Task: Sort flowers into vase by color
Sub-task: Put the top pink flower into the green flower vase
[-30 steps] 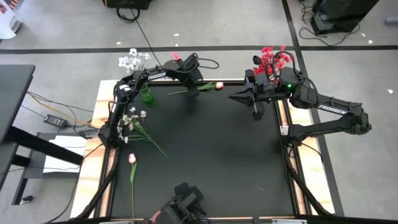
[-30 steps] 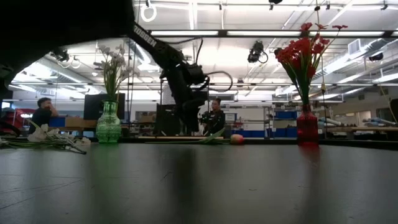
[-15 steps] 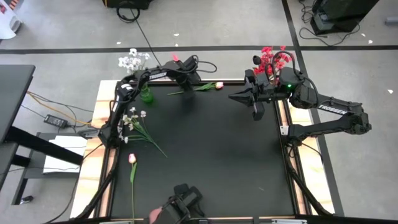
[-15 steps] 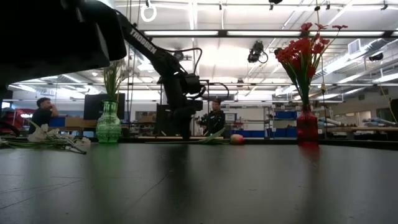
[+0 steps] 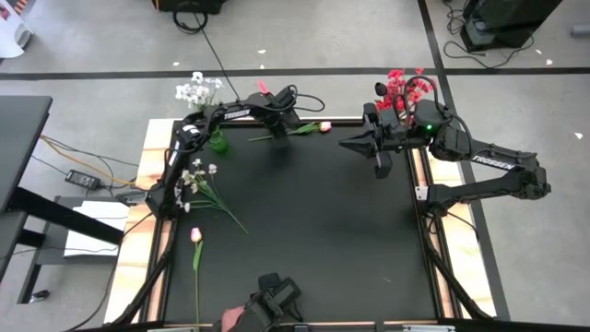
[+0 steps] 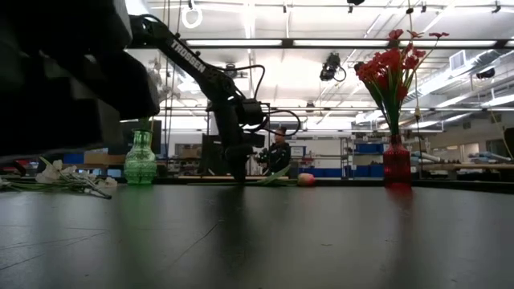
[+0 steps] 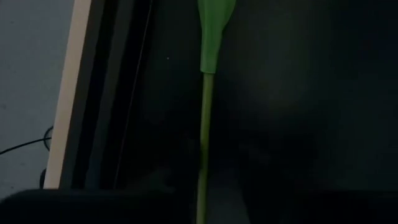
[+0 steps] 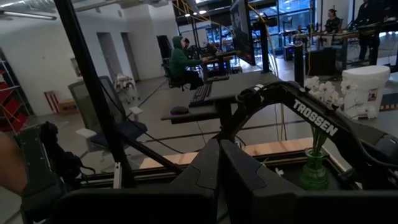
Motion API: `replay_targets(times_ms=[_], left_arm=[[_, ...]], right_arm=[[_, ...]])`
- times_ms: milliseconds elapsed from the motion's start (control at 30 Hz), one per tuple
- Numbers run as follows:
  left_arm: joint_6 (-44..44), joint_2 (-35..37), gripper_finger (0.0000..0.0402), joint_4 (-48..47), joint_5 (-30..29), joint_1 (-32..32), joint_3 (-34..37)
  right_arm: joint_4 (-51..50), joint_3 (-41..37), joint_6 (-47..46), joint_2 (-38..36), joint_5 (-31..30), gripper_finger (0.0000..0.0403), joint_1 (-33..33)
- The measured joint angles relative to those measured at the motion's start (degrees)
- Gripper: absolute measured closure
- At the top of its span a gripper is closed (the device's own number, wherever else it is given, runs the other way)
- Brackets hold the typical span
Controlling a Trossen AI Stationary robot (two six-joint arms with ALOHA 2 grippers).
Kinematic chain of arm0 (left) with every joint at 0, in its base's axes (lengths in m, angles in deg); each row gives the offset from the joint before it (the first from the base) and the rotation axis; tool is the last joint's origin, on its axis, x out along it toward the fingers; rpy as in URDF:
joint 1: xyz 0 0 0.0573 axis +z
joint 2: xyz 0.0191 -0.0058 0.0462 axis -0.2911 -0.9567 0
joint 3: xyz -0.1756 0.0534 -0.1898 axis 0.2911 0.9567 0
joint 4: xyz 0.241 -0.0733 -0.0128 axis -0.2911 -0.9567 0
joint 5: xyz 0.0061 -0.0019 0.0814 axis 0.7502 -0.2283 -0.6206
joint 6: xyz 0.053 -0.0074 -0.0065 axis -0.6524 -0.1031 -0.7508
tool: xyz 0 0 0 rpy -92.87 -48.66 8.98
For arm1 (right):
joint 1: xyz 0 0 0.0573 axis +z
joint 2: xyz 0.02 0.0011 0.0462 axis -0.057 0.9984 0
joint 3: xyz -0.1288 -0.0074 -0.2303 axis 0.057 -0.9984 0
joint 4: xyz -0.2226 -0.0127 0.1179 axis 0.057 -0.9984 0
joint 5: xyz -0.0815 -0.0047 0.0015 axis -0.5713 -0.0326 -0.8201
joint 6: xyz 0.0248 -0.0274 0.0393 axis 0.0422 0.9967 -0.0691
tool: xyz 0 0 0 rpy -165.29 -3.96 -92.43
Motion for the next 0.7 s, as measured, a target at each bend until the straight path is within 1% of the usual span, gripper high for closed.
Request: replay_targets(times_ms=[167, 233, 467, 700], left_arm=[[0.0, -0.14, 0.037, -0.05, -0.48, -0.12, 0.05], [0.94, -0.1, 0.0391, -0.05, -0.52, -0.33, 0.09], [4.43, 2.74, 0.0393, -0.96, -2.37, -1.39, 0.73], [8.27, 8.98, 0.0394, -1.43, -2.74, -3.02, 0.47]], right_arm=[[0.02, 0.0, 0.0, 0.0, -0.02, 0.0379, 0.01], [0.03, 0.0, -0.01, 0.0, -0.02, 0.0379, 0.0], [0.01, 0.0, 0.0, 0.0, -0.04, 0.0379, 0.01], [0.0, 0.01, -0.01, 0.0, 0.0, 0.0379, 0.01]])
